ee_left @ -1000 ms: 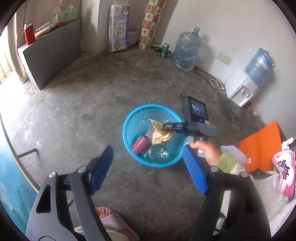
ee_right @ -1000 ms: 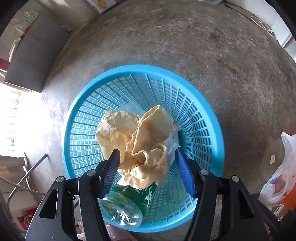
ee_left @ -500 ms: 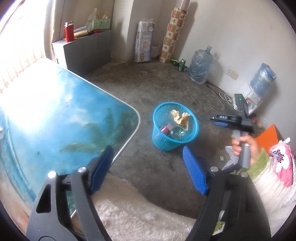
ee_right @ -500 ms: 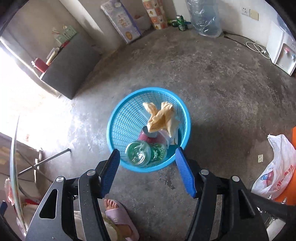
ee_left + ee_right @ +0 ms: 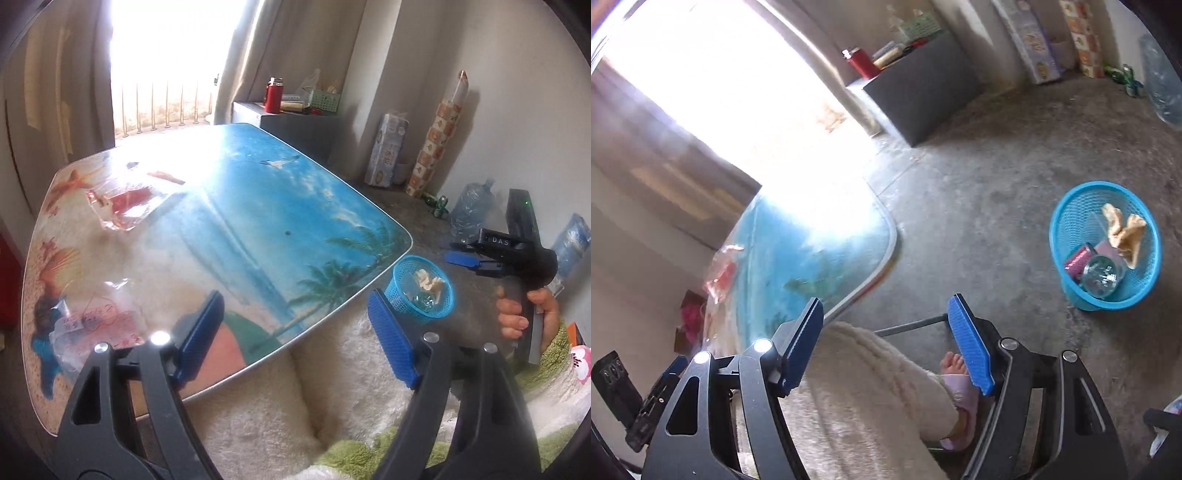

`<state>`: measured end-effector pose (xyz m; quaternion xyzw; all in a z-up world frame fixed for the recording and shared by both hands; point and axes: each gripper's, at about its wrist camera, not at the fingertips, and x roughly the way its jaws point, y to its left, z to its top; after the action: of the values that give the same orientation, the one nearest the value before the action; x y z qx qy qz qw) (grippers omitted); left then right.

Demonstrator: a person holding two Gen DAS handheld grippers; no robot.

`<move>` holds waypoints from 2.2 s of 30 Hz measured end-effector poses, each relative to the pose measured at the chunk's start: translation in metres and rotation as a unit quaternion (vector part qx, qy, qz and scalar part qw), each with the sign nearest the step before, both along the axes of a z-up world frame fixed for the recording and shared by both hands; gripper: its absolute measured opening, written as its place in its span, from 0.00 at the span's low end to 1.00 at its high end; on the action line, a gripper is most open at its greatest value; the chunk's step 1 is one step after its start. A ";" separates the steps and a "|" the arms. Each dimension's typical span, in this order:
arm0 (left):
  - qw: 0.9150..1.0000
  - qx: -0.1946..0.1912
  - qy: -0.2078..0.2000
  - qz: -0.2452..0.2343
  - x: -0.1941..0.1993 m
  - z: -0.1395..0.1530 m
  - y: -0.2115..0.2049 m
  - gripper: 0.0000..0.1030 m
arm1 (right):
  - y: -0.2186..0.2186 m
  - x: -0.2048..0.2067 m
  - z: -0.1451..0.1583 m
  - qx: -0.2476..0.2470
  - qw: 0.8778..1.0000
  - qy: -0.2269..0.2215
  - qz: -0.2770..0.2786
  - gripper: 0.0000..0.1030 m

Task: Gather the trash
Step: 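Move both tools back toward the table, then close the left tool on the clear printed plastic bag and lift it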

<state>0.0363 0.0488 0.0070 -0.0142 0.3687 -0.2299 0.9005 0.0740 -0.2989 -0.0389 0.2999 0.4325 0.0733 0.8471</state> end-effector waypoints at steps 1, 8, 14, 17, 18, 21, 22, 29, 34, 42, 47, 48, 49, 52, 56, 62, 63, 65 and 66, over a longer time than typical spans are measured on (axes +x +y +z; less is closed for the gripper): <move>1.000 -0.003 -0.002 0.015 -0.003 0.000 0.011 0.74 | 0.020 0.009 0.005 0.001 1.000 -0.005 0.028 0.67; 0.992 -0.040 -0.009 0.121 -0.024 -0.004 0.089 0.74 | 0.143 0.046 0.022 0.014 0.983 -0.006 0.184 0.67; 0.978 -0.095 0.011 0.188 -0.024 -0.017 0.143 0.65 | 0.229 0.059 0.021 0.029 0.964 0.008 0.262 0.67; 0.977 -0.122 0.022 0.173 -0.022 -0.022 0.153 0.50 | 0.263 0.069 0.016 0.015 0.958 0.023 0.284 0.63; 0.978 -0.129 0.024 0.164 -0.022 -0.024 0.154 0.47 | 0.274 0.074 0.016 0.013 0.956 0.026 0.291 0.61; 0.978 -0.161 0.044 0.127 -0.019 -0.032 0.152 0.42 | 0.297 0.091 0.017 -0.003 0.951 0.026 0.308 0.56; 0.976 -0.172 0.056 0.119 -0.018 -0.037 0.151 0.41 | 0.303 0.097 0.017 -0.011 0.948 0.024 0.317 0.54; 0.963 -0.204 0.111 0.135 -0.002 -0.072 0.154 0.39 | 0.363 0.142 0.005 -0.067 0.923 0.028 0.379 0.42; 0.958 -0.203 0.124 0.162 0.008 -0.078 0.166 0.39 | 0.370 0.147 -0.015 -0.062 0.910 0.061 0.404 0.23; 0.954 -0.200 0.139 0.174 0.032 -0.080 0.178 0.41 | 0.344 0.126 -0.025 -0.037 0.917 0.097 0.386 0.11; 0.943 -0.244 0.154 0.164 0.040 -0.081 0.182 0.48 | 0.335 0.113 -0.030 -0.028 0.919 0.106 0.378 0.09; 0.942 -0.252 0.153 0.159 0.034 -0.079 0.187 0.49 | 0.335 0.112 -0.030 -0.030 0.920 0.105 0.376 0.09; 0.943 -0.255 0.151 0.154 0.033 -0.078 0.188 0.51 | 0.336 0.112 -0.029 -0.033 0.920 0.104 0.376 0.09; 0.945 -0.254 0.145 0.146 0.028 -0.074 0.192 0.56 | 0.340 0.111 -0.029 -0.044 0.921 0.099 0.375 0.09; 0.942 -0.263 0.144 0.149 0.018 -0.074 0.204 0.57 | 0.344 0.112 -0.027 -0.052 0.920 0.095 0.377 0.09; 0.915 -0.340 0.148 0.162 0.009 -0.082 0.233 0.60 | 0.347 0.113 -0.026 -0.058 0.919 0.092 0.379 0.09; 0.910 -0.352 0.147 0.164 0.007 -0.083 0.236 0.61 | 0.349 0.113 -0.026 -0.059 0.919 0.091 0.379 0.09; 0.902 -0.370 0.145 0.169 0.006 -0.084 0.242 0.62 | 0.349 0.112 -0.026 -0.061 0.919 0.090 0.379 0.09; 0.900 -0.374 0.145 0.169 0.006 -0.084 0.244 0.62 | 0.349 0.112 -0.026 -0.063 0.919 0.089 0.379 0.09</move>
<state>0.0428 0.2924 -0.0774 -0.4454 0.3740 -0.1910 0.7907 0.1858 0.0503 -0.0649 0.0651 0.5911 0.3348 0.7309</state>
